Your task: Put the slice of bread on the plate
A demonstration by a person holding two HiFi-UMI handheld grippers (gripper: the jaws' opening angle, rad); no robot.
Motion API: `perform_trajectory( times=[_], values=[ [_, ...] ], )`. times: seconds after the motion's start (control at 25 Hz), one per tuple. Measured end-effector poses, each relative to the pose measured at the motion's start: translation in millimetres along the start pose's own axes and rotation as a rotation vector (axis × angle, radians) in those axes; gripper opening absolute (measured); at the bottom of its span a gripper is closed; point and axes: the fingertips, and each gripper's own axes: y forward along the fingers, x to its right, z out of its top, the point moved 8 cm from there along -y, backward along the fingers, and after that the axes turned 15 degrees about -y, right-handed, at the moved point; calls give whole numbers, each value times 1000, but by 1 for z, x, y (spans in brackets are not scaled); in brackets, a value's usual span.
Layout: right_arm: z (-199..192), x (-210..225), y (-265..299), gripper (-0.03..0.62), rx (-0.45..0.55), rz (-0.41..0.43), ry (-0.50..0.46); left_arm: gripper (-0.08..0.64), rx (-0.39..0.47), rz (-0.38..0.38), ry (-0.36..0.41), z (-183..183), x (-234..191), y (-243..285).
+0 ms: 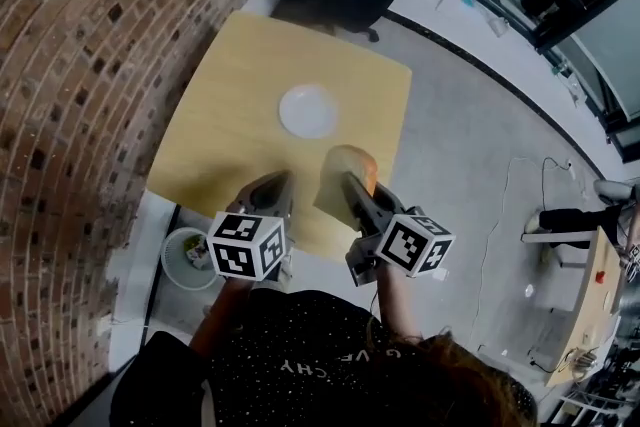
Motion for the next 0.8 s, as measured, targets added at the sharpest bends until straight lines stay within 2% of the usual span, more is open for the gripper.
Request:
perform_trajectory(
  times=[0.2, 0.44, 0.6, 0.8],
  values=[
    [12, 22, 41, 98, -35, 9, 8, 11, -10, 1, -11, 21, -18, 40],
    [20, 52, 52, 98, -79, -20, 10, 9, -27, 18, -38, 26, -27, 72],
    [25, 72, 62, 98, -110, -27, 9, 11, -20, 56, -80, 26, -36, 84],
    [35, 97, 94, 98, -153, 13, -3, 9, -5, 108, -114, 27, -47, 106]
  ],
)
